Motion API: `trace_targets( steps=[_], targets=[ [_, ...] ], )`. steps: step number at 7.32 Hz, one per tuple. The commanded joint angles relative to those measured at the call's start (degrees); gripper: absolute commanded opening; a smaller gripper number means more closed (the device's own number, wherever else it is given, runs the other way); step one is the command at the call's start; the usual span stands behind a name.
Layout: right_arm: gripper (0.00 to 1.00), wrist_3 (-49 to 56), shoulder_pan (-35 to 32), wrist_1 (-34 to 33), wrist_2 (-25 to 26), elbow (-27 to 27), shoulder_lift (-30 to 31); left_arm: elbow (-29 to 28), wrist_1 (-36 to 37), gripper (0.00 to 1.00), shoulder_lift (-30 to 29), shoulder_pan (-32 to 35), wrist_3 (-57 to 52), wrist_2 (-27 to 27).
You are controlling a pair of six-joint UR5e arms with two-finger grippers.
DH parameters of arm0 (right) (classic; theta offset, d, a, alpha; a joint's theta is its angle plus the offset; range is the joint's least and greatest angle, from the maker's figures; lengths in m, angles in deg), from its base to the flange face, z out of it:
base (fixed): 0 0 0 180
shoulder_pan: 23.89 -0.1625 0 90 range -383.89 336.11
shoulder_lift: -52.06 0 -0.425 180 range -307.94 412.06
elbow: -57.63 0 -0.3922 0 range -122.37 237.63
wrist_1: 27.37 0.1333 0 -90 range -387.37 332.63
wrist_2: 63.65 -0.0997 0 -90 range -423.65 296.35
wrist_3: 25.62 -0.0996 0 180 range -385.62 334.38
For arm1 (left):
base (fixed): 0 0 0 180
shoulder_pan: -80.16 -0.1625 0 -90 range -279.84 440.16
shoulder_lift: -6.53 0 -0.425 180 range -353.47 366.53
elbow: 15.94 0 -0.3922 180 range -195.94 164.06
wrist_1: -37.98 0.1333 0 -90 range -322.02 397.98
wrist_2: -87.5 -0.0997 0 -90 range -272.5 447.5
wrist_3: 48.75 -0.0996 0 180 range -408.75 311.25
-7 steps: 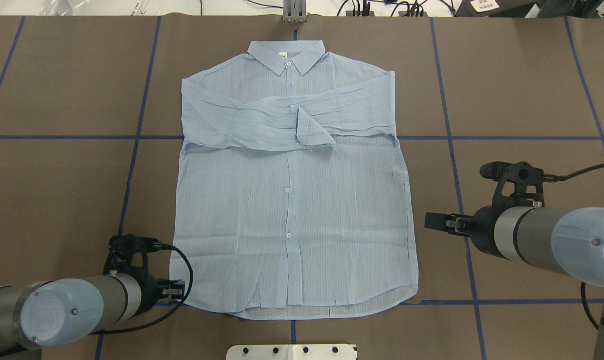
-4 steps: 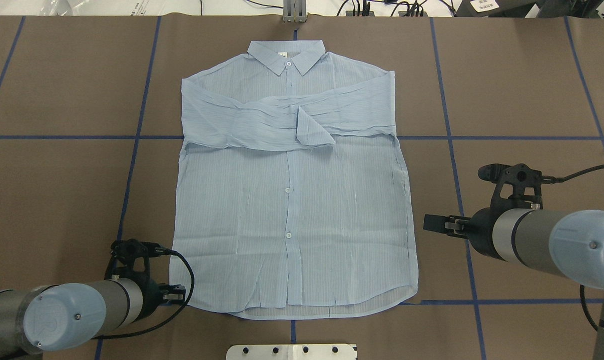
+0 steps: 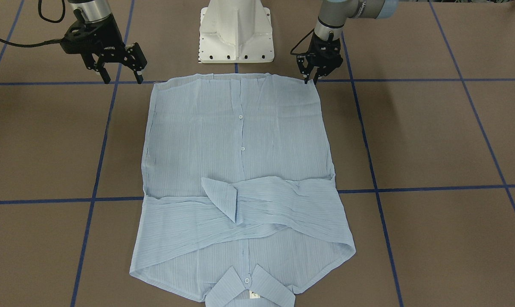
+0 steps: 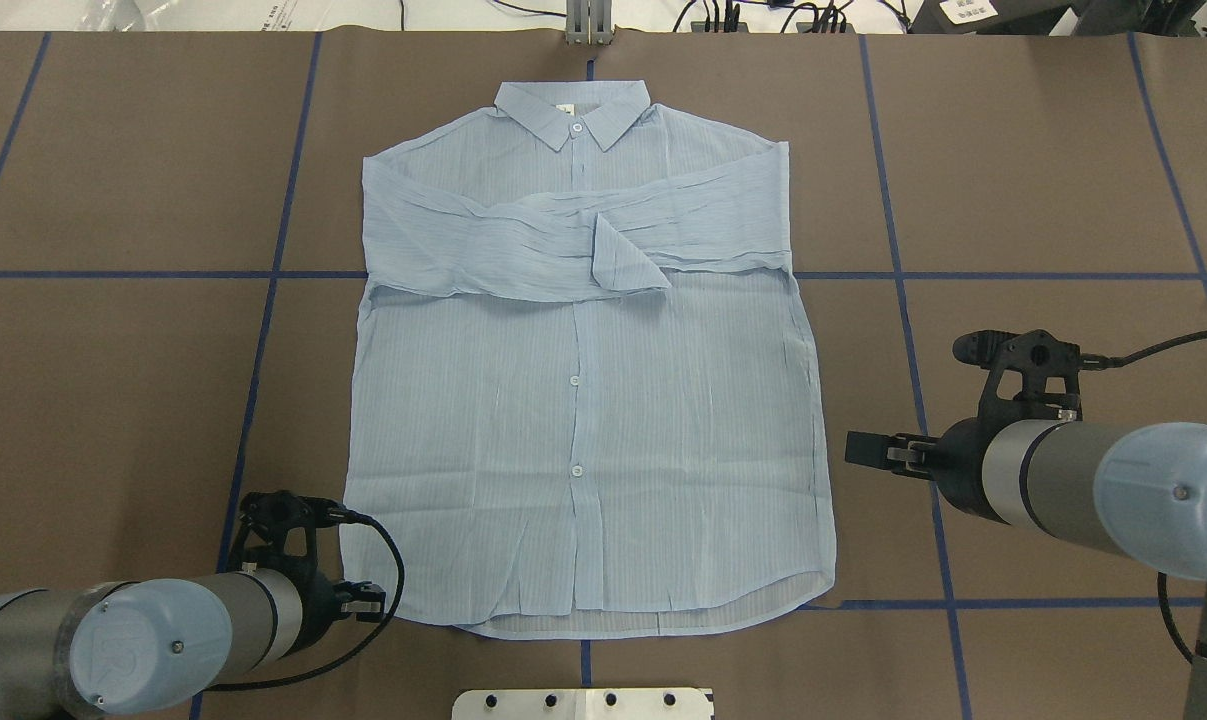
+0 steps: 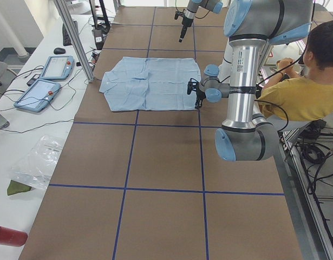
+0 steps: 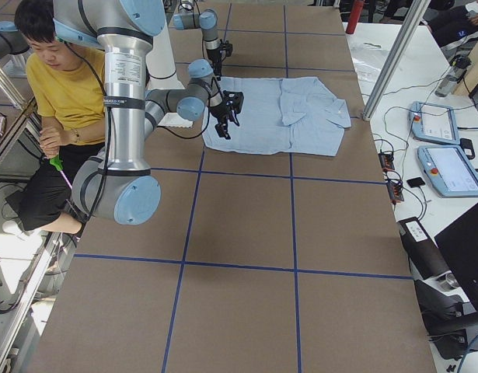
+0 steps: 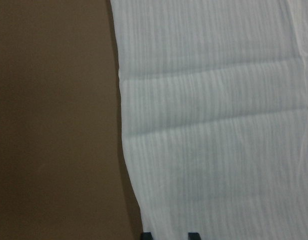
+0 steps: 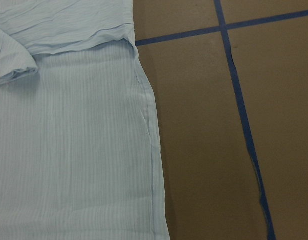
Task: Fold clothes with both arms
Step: 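Move both grippers down to the shirt hem corners nearest the robot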
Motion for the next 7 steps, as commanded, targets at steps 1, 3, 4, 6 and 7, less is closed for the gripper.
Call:
trace_targets(
  steps=[1, 3, 4, 6, 7],
  targets=[
    [1.00, 0.00, 0.18, 0.00, 0.09, -0.04, 0.00, -0.10, 0.41, 0.00, -0.13, -0.20, 0.00, -0.09],
    [1.00, -0.09, 1.32, 0.17, 1.14, -0.30, 0.09, 0.16, 0.58, 0.00, -0.13, -0.12, 0.00, -0.09],
    [1.00, -2.87, 2.72, 0.26, 2.27, -0.39, 0.09, 0.16, 0.58, 0.00, -0.22, -0.11, 0.00, -0.09],
    [0.99, -4.65, 5.79, 3.93, 5.53, -0.48, 2.18, 0.43, 0.58, 0.00, -0.74, -0.20, 0.00, -0.09],
    [0.92, -6.66, 7.46, 8.48, 7.10, -0.65, 5.68, 0.43, 0.50, 0.00, -1.18, -0.20, 0.00, 0.00]
  ],
)
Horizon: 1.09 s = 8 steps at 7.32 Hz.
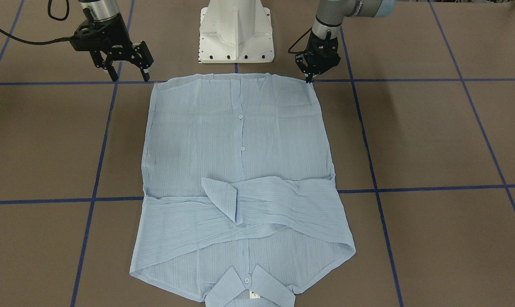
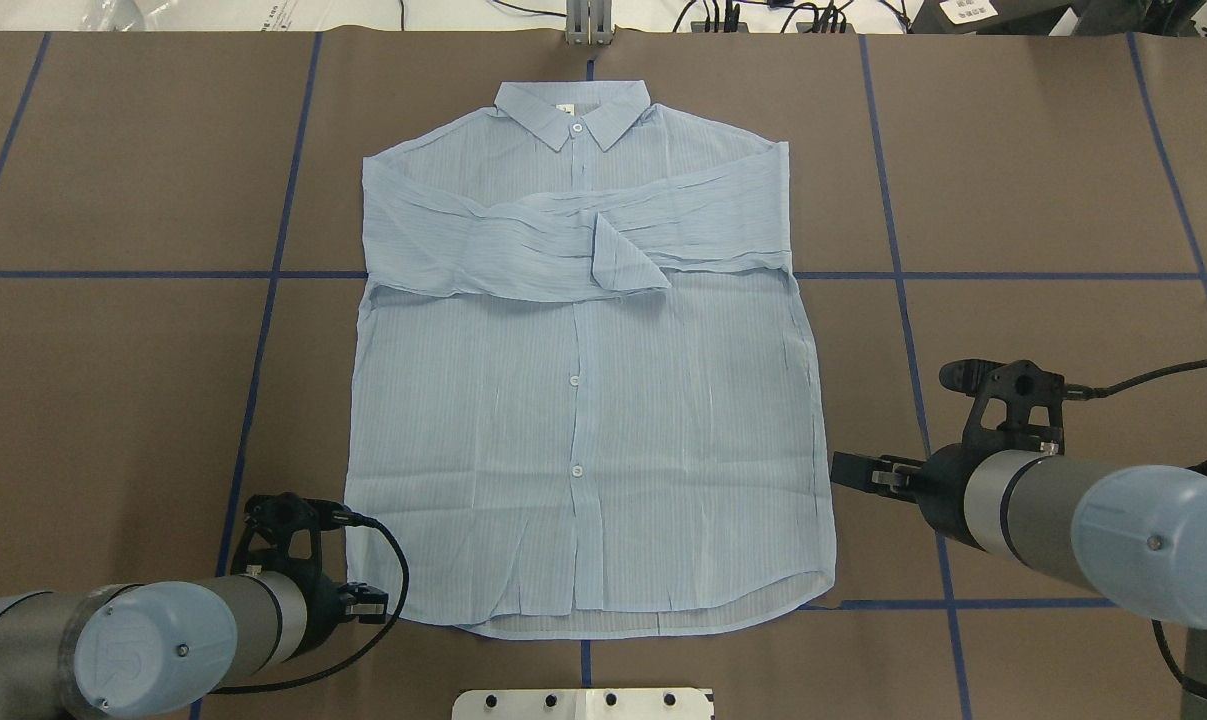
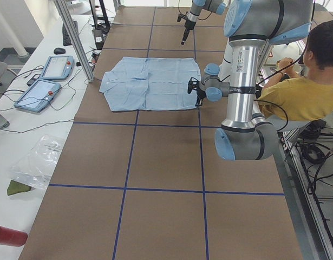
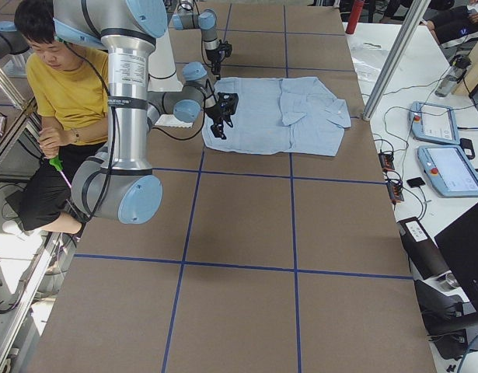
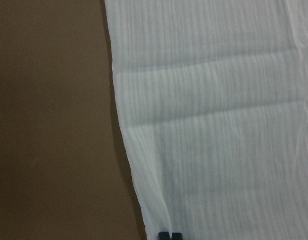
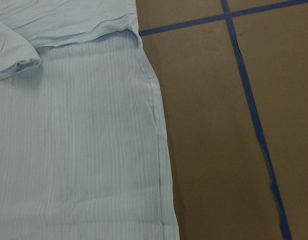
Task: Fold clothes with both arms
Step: 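Move both grippers down to the shirt hem corners nearest the robot, then grasp the hem corners with the left and right grippers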
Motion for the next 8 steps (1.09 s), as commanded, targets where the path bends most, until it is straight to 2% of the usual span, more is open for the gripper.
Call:
trace_targets(
  steps=[1, 3, 4, 5, 8],
  targets=[
    [0.80, -4.08, 4.56, 9.03, 4.89, -1.65, 5.70, 0.06, -0.16, 0.00, -0.50, -0.02, 0.00, -0.19],
    [0.57, -9.87, 10.88, 9.16, 12.79, -4.55, 5.64, 0.06, -0.24, 0.00, -0.67, -0.02, 0.00, -0.45],
    [0.45, -11.12, 13.26, 8.72, 14.83, -4.74, 5.55, 0.15, -0.25, 0.00, -0.76, -0.02, 0.00, -1.59],
    [0.43, -11.83, 15.37, 7.76, 17.11, -5.35, 5.12, 0.24, -0.25, 0.00, -1.28, -0.02, 0.00, -2.12],
    [0.42, -13.24, 16.54, 4.42, 19.41, -9.90, -0.23, 0.50, -0.25, 0.00, -1.29, -0.02, 0.00, -4.14]
  ],
)
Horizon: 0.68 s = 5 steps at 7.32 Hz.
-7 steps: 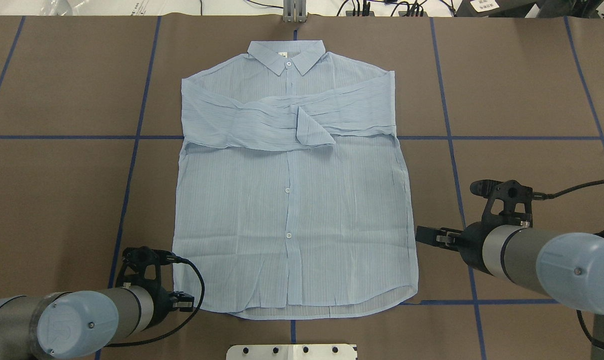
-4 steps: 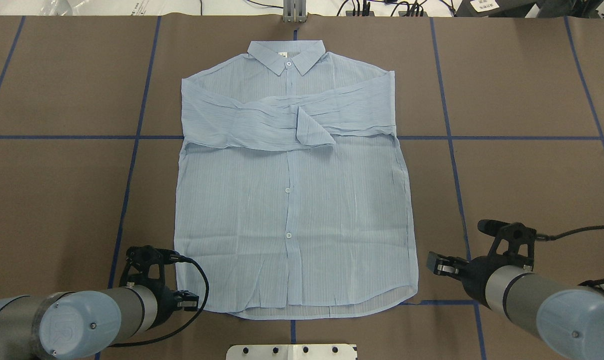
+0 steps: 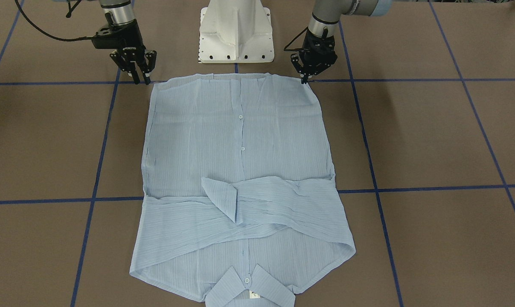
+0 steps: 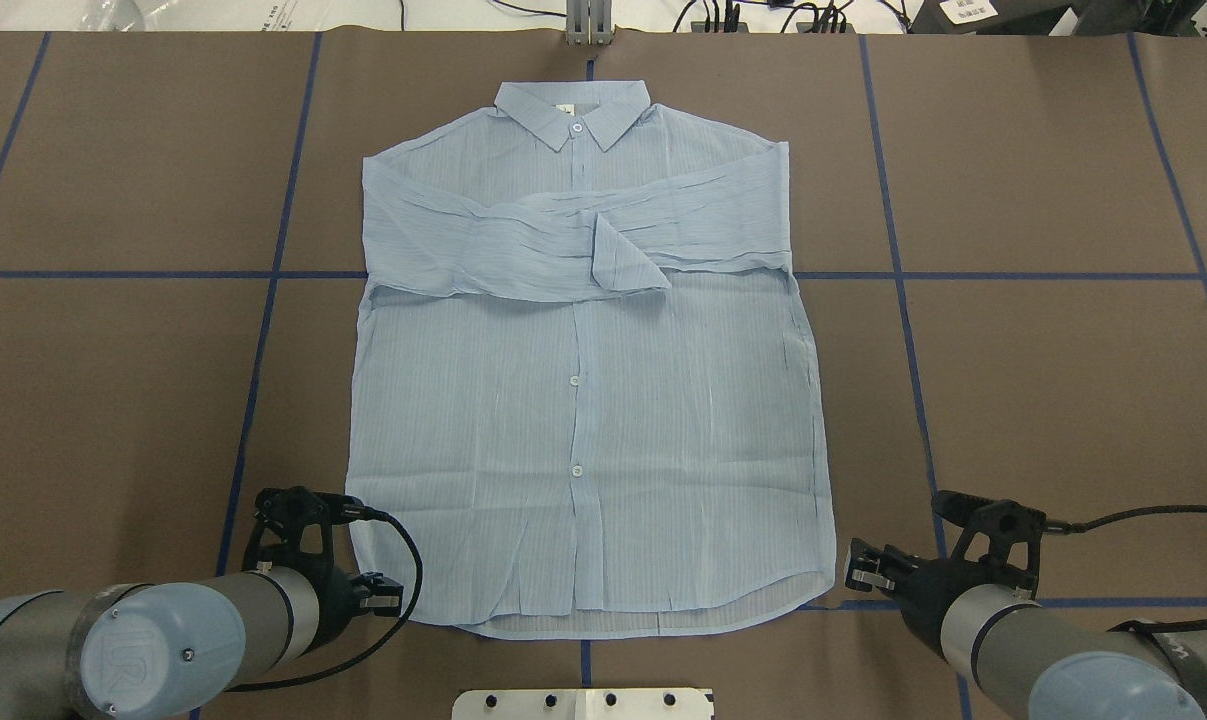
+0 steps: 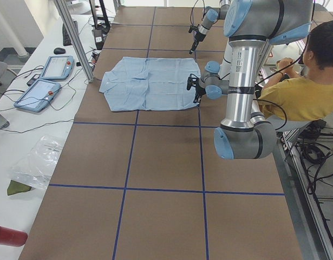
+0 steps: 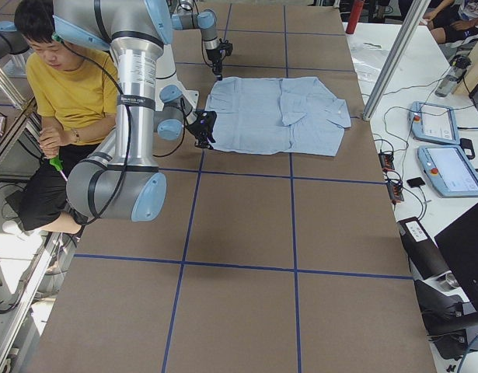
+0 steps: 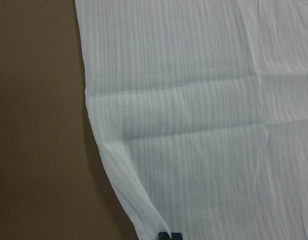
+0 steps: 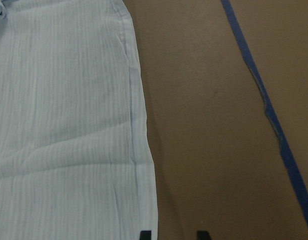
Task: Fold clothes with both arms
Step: 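Grasp the hem corners with the left and right grippers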
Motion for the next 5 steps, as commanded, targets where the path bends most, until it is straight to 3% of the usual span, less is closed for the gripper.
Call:
trace_targets(
  steps=[1, 5],
  targets=[
    [0.42, -0.29, 0.59, -1.15, 1.45, -3.58, -3.52, 0.32, 0.00, 0.00, 0.05, 0.00, 0.00, -0.90],
    [0.45, -0.38, 2.17, -6.16, 2.77, -4.20, -6.07, 0.58, 0.00, 0.00, 0.05, 0.00, 0.00, -0.90]
  ],
)
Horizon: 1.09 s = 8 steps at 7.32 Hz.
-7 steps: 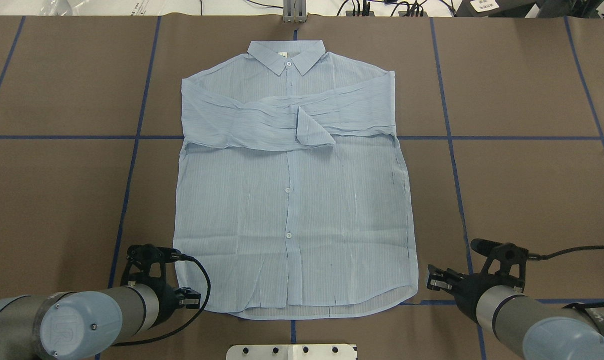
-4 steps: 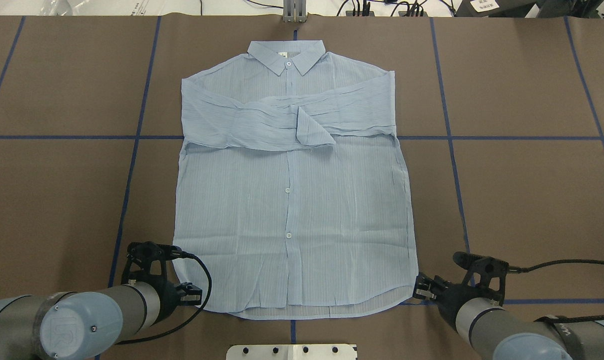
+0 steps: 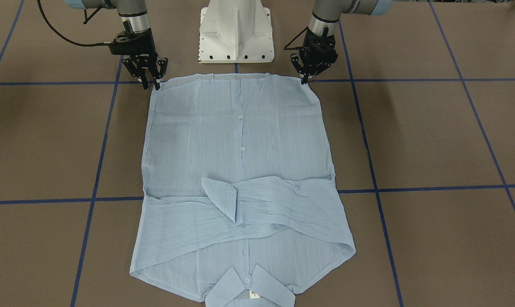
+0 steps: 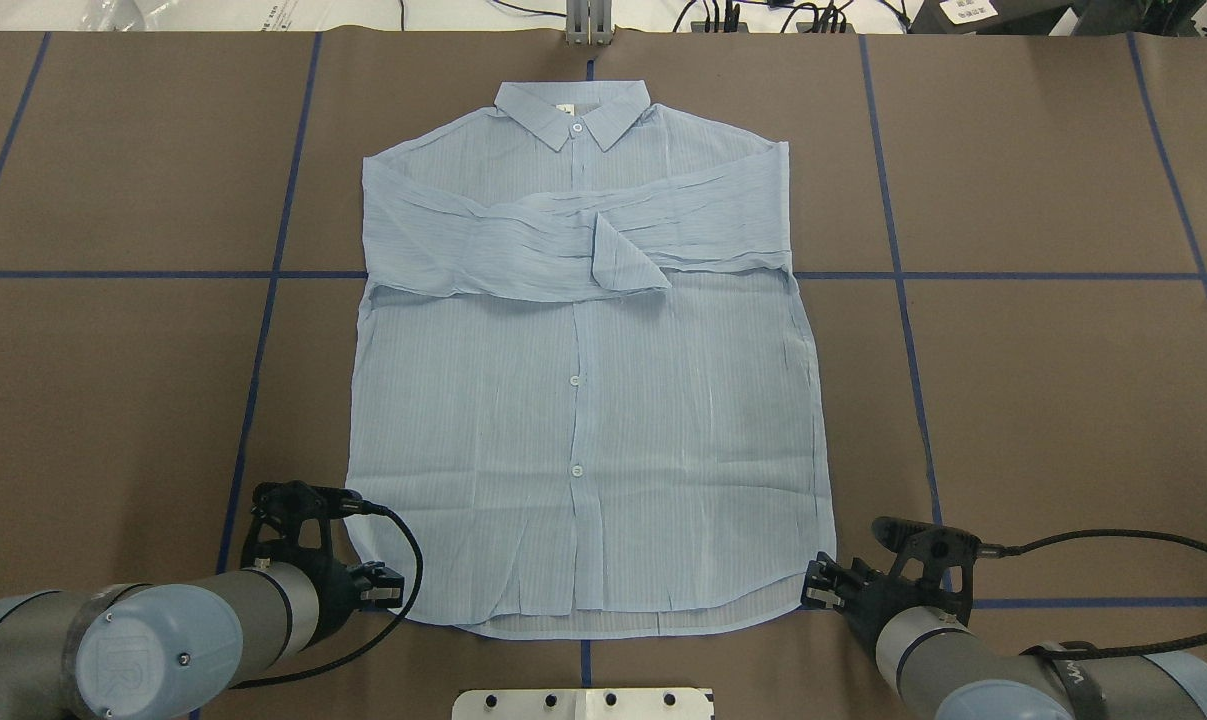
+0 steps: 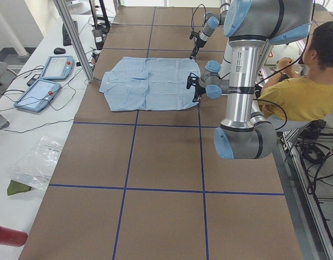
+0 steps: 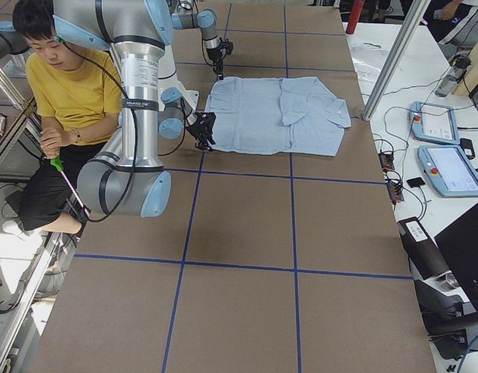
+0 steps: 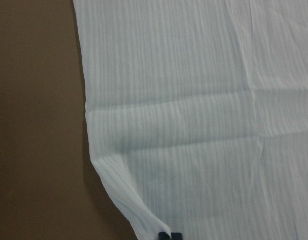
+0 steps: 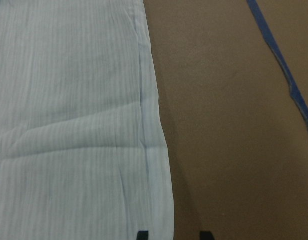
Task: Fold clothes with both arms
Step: 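Grasp the hem corners with the left and right grippers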
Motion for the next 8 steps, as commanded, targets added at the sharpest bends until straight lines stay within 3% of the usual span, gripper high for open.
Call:
trace_targets(
  steps=[1, 3, 4, 5, 8],
  targets=[
    [0.45, -0.42, 0.91, -1.28, 0.61, -1.15, -1.39, 0.17, 0.00, 0.00, 0.00, 0.00, 0.00, -0.01],
    [0.40, -0.42, 0.92, -1.28, 0.78, -2.22, -2.62, 0.53, 0.00, 0.00, 0.00, 0.09, 0.00, 0.08],
    [0.10, -0.42, 0.92, -1.28, 0.96, -2.30, -2.62, 0.79, 0.00, 0.00, 0.00, 0.09, 0.00, 0.08],
    [0.00, -0.42, 0.74, -1.28, 1.05, -2.22, -2.45, 0.96, 0.00, 0.00, 0.00, 0.18, 0.00, 0.08],
    [0.00, -1.65, 0.48, -1.72, 1.05, 0.14, -0.26, 2.01, 0.00, 0.00, 0.09, 0.09, -0.18, 0.52]
  ],
)
